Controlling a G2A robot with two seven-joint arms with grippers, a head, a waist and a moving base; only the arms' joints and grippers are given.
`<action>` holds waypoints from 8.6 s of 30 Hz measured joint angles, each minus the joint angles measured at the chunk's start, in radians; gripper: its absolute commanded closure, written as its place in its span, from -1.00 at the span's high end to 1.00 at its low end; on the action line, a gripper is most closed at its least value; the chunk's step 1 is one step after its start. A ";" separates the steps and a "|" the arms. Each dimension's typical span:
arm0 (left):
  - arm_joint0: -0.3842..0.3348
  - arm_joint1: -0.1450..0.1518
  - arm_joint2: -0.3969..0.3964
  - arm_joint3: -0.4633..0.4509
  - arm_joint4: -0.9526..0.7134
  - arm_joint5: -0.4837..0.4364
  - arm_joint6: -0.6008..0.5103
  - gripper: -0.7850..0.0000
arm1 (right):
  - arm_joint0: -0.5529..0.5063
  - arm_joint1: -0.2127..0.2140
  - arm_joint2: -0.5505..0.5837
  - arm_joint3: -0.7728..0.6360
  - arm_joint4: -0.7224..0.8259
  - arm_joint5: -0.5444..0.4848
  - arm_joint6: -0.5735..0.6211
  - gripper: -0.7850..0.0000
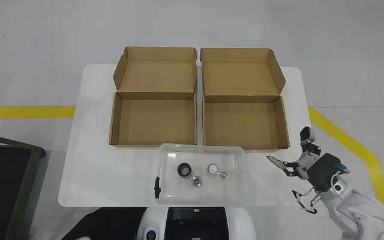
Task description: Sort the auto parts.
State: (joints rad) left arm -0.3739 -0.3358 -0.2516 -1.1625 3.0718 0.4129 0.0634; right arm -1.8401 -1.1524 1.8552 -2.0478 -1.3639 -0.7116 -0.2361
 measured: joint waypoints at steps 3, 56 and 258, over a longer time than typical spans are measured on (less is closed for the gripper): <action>0.000 0.000 0.000 0.000 0.000 0.000 0.000 1.00 | 0.000 0.000 0.000 0.000 0.000 0.000 0.000 1.00; 0.000 0.000 0.000 0.000 0.000 0.000 0.000 1.00 | 0.231 0.031 -0.456 -0.026 -0.143 -0.240 0.362 1.00; 0.000 0.000 0.000 0.000 0.000 0.000 0.000 1.00 | 0.690 0.001 -0.692 0.417 0.111 0.175 0.418 -1.00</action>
State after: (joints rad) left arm -0.3739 -0.3358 -0.2516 -1.1625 3.0718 0.4129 0.0634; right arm -1.1499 -1.1510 1.1631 -1.6311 -1.2528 -0.5370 0.1819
